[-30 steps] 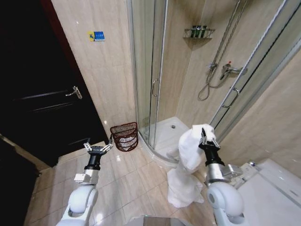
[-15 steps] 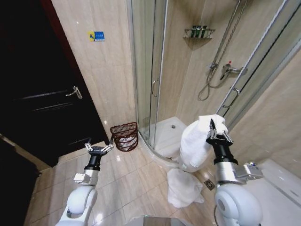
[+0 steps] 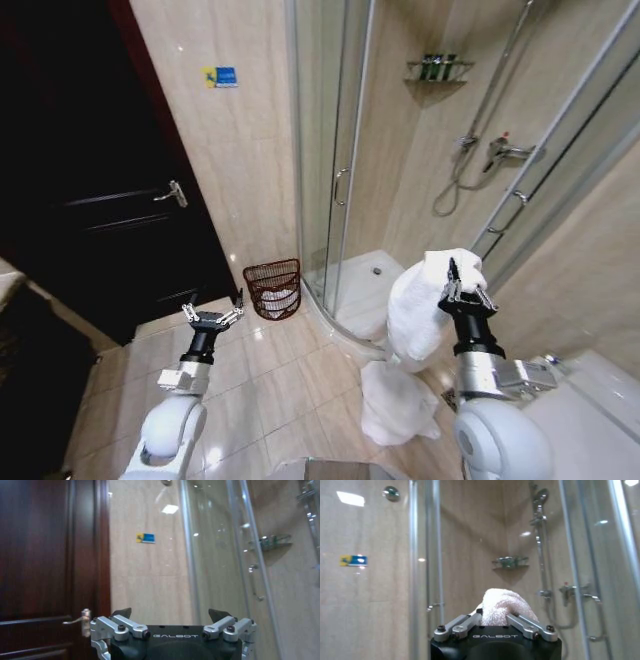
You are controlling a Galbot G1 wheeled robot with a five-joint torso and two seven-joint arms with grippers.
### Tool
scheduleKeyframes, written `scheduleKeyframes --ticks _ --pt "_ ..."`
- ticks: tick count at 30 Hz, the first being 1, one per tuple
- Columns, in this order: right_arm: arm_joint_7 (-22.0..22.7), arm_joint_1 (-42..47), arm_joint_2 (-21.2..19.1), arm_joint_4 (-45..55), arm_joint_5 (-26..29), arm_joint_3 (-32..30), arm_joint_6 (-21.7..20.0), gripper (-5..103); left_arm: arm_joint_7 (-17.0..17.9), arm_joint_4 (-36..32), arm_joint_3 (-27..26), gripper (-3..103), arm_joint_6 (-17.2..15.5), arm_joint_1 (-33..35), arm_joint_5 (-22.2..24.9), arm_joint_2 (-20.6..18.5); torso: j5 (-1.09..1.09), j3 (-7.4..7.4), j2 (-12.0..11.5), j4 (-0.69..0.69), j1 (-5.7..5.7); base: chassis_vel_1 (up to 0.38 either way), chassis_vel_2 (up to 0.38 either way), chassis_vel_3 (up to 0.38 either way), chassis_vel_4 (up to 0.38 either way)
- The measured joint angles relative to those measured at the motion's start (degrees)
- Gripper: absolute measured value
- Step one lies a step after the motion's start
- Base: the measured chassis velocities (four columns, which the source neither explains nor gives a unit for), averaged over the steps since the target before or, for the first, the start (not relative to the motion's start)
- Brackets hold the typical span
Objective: Discard the used towel into the hamper.
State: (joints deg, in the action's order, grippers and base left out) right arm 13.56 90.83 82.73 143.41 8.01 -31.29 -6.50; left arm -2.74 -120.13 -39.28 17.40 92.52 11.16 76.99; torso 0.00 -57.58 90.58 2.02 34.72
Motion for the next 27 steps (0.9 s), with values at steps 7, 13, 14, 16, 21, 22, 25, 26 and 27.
scheduleKeyframes --ticks 7,13,14,16,21,22,25,26,27 --pt "-0.7 1.1 0.7 -0.1 -1.6 1.1 1.5 5 0.0 -0.2 0.1 100 0.2 0.0 -0.4 0.3 0.0 0.0 0.0 0.0 0.0 0.104 0.082 0.093 0.095" --pt "-1.8 1.1 0.8 -0.3 -3.4 1.3 2.7 5 0.3 -0.2 0.1 100 1.2 0.3 -0.5 0.4 0.0 0.0 0.0 0.01 0.0 0.069 0.059 0.059 0.061" --pt "-2.0 0.8 0.7 -0.6 -3.7 1.1 3.0 5 0.4 -0.2 0.1 100 1.8 0.3 -0.5 0.5 0.0 0.0 0.0 0.0 -0.01 0.0 0.0 0.0 0.0" --pt "-2.2 0.6 0.6 -1.1 -4.0 0.7 3.3 5 0.5 0.0 0.2 100 2.4 0.2 -0.5 0.6 0.0 0.0 0.0 -0.01 -0.01 0.0 0.0 0.0 0.0" --pt "-3.2 0.9 0.7 -2.4 -4.2 -0.1 3.8 5 0.7 0.0 0.4 100 2.7 0.3 -0.6 0.6 0.0 0.0 0.0 -0.02 0.0 0.0 0.0 0.0 0.0" --pt "-3.5 1.1 0.7 -2.6 -4.3 -0.2 4.1 5 0.7 -0.1 0.4 100 2.7 0.3 -0.6 0.6 0.0 0.0 0.0 -0.02 0.0 0.0 0.0 0.0 0.0" --pt "-3.7 1.2 1.0 -3.4 -4.8 -0.3 5.3 5 0.7 -0.2 0.4 100 2.7 0.2 -0.6 0.6 -0.01 0.0 0.0 0.0 0.0 0.0 0.0 0.0 0.0" --pt "-3.7 1.2 1.1 -3.7 -5.0 -0.3 5.6 5 0.7 -0.2 0.4 100 2.7 0.2 -0.6 0.6 -0.01 0.0 0.0 0.0 0.0 0.0 0.0 0.0 0.0" --pt "-3.7 1.2 1.1 -3.7 -5.0 -0.3 5.6 5 0.7 -0.2 0.4 100 2.7 0.2 -0.6 0.6 -0.01 0.0 0.0 0.0 0.0 0.0 0.0 0.0 0.0"
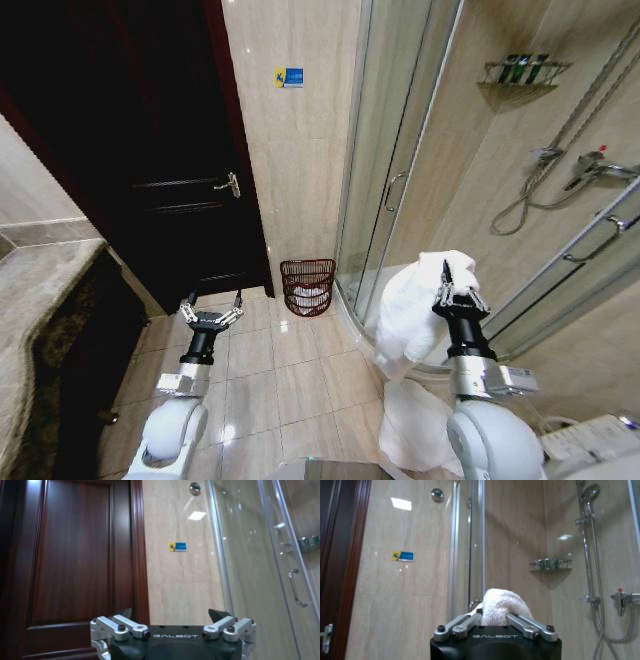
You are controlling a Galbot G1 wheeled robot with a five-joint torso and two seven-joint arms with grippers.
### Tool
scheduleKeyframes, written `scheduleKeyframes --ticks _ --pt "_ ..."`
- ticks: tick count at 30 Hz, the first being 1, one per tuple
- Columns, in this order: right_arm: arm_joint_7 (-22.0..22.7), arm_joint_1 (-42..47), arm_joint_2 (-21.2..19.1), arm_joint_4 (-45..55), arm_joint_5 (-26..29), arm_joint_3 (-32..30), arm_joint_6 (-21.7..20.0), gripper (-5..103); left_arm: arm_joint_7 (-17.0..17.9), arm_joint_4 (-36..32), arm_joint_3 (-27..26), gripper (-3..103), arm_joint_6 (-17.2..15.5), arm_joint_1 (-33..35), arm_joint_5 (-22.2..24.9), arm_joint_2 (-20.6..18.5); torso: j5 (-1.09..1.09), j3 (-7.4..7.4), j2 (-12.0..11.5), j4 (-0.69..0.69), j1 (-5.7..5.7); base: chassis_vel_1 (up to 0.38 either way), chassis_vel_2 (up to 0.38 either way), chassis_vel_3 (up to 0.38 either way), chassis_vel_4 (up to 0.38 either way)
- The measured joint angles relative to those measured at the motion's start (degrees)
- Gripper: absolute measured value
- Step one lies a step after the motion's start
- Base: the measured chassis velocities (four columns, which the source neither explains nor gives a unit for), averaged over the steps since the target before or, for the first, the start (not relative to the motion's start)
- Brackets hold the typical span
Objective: Discard the used towel into the hamper.
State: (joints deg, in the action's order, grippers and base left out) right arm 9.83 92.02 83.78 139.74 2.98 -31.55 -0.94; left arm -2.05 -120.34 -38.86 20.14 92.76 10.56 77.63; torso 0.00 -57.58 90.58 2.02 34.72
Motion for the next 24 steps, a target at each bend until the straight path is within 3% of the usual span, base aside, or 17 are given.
scheduleKeyframes --ticks 24 --pt "-0.1 -1.1 0.2 -1.5 0.4 0.1 1.2 5 0.0 0.0 0.0 100 0.5 0.5 -0.3 0.1 0.0 0.01 0.0 0.0 -0.01 -0.004 0.026 0.007 -0.027"
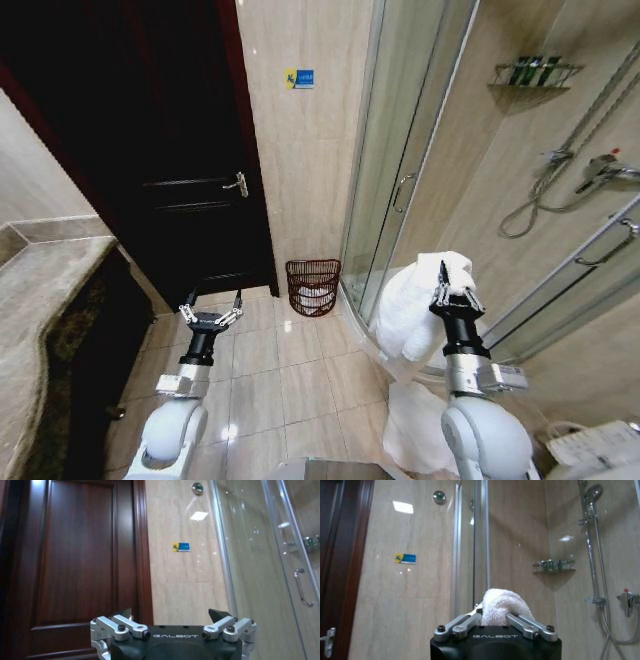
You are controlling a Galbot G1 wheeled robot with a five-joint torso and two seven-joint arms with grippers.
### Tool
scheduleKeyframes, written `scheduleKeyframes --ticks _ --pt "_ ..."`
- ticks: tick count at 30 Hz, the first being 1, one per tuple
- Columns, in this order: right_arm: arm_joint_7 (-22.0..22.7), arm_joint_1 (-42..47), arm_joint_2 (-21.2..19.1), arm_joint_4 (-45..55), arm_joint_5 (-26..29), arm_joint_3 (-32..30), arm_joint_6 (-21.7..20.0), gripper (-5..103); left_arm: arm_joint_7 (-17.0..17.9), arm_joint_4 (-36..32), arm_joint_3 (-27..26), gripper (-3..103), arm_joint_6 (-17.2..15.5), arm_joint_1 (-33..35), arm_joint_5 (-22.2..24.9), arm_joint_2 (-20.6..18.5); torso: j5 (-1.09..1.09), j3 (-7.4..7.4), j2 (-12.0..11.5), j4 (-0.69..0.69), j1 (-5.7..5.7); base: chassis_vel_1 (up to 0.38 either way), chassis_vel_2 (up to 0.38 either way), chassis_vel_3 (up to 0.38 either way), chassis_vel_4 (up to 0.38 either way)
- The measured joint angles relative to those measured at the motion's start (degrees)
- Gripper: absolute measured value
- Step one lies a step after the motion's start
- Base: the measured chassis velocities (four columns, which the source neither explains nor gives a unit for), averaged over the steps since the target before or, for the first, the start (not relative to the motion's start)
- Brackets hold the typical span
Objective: Discard the used towel into the hamper.
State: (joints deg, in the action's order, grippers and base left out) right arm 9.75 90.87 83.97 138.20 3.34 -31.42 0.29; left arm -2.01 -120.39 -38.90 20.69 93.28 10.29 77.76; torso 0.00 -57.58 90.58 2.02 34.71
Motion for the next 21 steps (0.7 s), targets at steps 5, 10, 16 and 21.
scheduleKeyframes --ticks 5,10,16,21 --pt "-0.3 0.1 0.0 -0.2 0.0 -0.1 0.3 5 0.0 0.0 0.0 100 0.3 0.1 0.0 0.0 -0.01 0.0 0.0 0.0 0.01 -0.157 0.128 0.151 -0.153" --pt "-0.5 0.2 0.2 -0.4 -0.7 0.1 0.4 5 0.0 -0.1 -0.1 100 0.4 0.1 0.0 0.0 -0.03 -0.01 0.0 0.02 0.01 -0.207 0.162 0.236 -0.208" --pt "-0.4 0.1 0.3 -0.6 -0.9 0.1 0.5 5 -0.1 0.0 -0.1 100 0.5 0.2 -0.1 0.0 -0.04 -0.01 0.0 -0.02 0.02 -0.245 0.268 0.251 -0.277" --pt "-0.3 0.2 0.3 -0.8 -1.1 0.1 0.5 5 -0.1 0.2 0.0 100 0.6 0.1 -0.1 0.0 -0.03 -0.02 0.0 0.0 0.05 -0.164 0.406 0.169 -0.401"
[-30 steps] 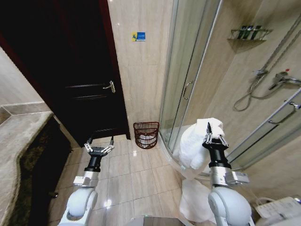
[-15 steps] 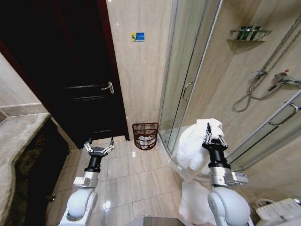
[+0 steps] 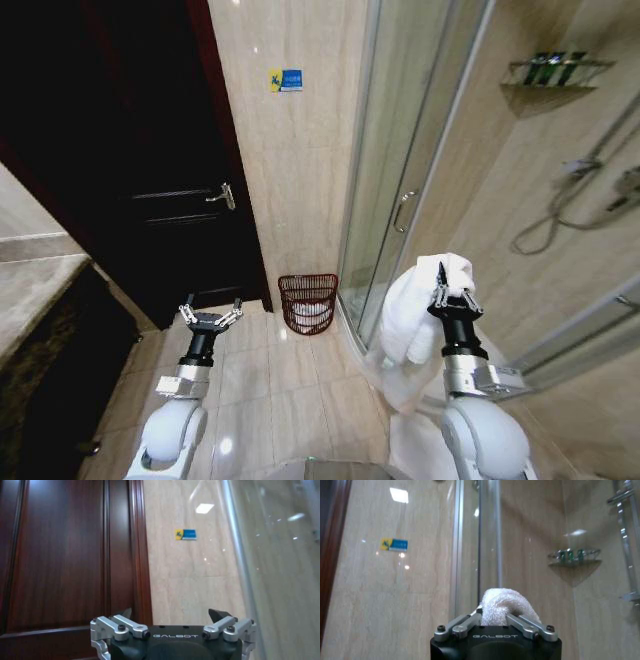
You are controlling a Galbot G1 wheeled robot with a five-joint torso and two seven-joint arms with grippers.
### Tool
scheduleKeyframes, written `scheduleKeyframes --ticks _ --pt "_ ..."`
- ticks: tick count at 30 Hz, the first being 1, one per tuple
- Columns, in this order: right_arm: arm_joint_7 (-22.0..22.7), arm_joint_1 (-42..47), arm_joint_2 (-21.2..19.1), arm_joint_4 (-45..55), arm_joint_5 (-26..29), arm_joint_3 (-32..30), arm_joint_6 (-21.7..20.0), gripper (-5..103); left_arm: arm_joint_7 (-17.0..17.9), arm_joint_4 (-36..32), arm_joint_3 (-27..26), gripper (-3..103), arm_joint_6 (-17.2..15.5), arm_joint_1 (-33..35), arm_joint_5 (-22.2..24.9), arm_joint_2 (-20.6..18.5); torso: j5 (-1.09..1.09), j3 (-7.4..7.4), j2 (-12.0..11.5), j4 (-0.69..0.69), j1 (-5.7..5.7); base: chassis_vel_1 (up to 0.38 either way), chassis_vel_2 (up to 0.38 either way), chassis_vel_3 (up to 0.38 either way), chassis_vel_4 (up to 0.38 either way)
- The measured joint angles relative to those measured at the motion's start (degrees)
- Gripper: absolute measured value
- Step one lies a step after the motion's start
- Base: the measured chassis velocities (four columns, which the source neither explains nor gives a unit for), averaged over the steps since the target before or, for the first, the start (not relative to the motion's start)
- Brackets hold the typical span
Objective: Discard the used towel into the hamper.
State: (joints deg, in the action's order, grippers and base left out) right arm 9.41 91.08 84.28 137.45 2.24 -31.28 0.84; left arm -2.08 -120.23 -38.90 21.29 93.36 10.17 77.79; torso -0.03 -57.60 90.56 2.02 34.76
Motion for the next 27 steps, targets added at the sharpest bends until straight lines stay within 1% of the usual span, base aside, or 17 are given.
scheduleKeyframes --ticks 1,3,5,6,8,9,11,12,15,22,27 --pt "0.1 0.0 0.1 0.0 -0.1 0.1 0.0 5 0.0 0.0 0.0 100 0.0 -0.1 0.0 0.0 0.03 0.0 0.0 -0.03 0.02 -0.129 0.436 0.107 -0.443" --pt "0.7 0.0 0.2 0.0 -0.1 0.4 0.5 5 0.0 0.0 0.0 100 0.0 0.0 0.0 0.0 0.02 0.01 0.0 0.02 -0.02 -0.105 0.459 0.086 -0.436" --pt "0.9 0.0 0.2 -0.1 -0.1 0.4 0.8 5 0.0 0.1 0.0 100 0.0 -0.1 0.0 0.0 0.04 0.01 0.0 0.01 -0.02 -0.079 0.483 0.06 -0.43" --pt "1.0 0.0 0.3 -0.1 -0.4 0.5 1.1 5 0.0 0.1 0.0 100 0.0 -0.2 0.0 0.0 0.06 0.01 0.0 -0.03 -0.01 -0.037 0.466 0.033 -0.371" --pt "1.1 0.3 0.5 -0.2 -1.4 0.6 2.2 5 -0.1 0.2 0.1 100 0.0 -0.3 0.0 -0.1 0.08 0.0 0.0 0.0 0.03 -0.021 0.4 -0.004 -0.318" --pt "1.1 0.5 0.5 -0.2 -1.6 0.6 2.4 5 -0.1 0.3 0.2 100 0.0 -0.3 0.0 0.0 0.03 -0.01 0.0 0.07 0.04 -0.01 0.244 -0.01 -0.042" --pt "1.2 0.7 0.5 -0.2 -1.7 0.7 2.5 5 -0.1 0.3 0.3 100 0.0 -0.3 -0.1 0.0 0.03 -0.01 0.0 0.06 0.04 -0.01 0.244 -0.002 -0.042" --pt "1.3 1.0 0.6 -0.1 -1.7 0.8 2.6 5 -0.2 0.3 0.4 100 0.0 -0.4 -0.2 0.1 0.08 0.0 0.0 -0.04 0.02 -0.06 0.079 0.007 -0.045" --pt "1.4 1.1 0.6 0.2 -1.7 0.8 2.6 5 -0.2 0.3 0.6 100 0.0 -0.4 -0.4 0.3 0.02 0.01 0.0 -0.01 -0.02 -0.04 -0.006 0.008 -0.03" --pt "2.7 1.0 0.4 1.0 -1.9 1.1 1.5 5 -0.3 0.0 0.6 100 -0.2 -0.3 -0.5 0.3 0.02 0.04 0.0 0.0 -0.12 0.005 -0.106 -0.016 0.107" --pt "2.7 0.9 0.3 1.0 -2.3 0.9 1.3 5 -0.3 -0.1 0.6 100 -0.2 -0.2 -0.6 0.4 0.03 0.02 0.0 0.0 -0.03 0.0 0.023 0.003 -0.017"
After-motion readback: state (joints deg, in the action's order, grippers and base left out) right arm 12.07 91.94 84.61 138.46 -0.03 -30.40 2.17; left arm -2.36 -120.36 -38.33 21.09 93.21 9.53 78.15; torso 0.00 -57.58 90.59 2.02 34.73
